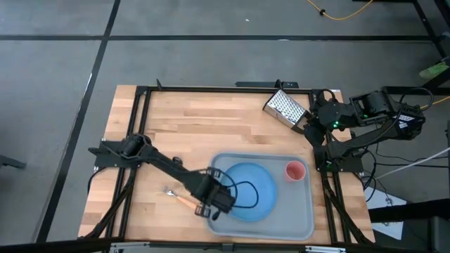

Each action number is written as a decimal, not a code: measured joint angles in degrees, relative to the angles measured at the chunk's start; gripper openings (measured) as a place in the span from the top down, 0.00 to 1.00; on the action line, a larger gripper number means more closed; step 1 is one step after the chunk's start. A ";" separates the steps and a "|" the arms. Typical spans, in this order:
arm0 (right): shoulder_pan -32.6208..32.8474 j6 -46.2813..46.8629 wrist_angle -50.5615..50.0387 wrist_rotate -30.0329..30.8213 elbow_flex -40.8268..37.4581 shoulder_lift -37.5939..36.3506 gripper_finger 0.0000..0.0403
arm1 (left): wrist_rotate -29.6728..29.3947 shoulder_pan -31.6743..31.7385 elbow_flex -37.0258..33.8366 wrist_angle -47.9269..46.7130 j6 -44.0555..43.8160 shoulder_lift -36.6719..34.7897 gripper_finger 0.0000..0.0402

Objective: Pick and place plate/cup/fork/spoon on tray
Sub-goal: Put the blue plate on the center of the gray tray

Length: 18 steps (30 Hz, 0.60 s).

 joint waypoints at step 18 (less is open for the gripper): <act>-0.02 -1.87 -0.02 0.00 0.00 0.00 0.71 | 4.96 8.27 -8.04 9.46 4.74 -0.32 0.90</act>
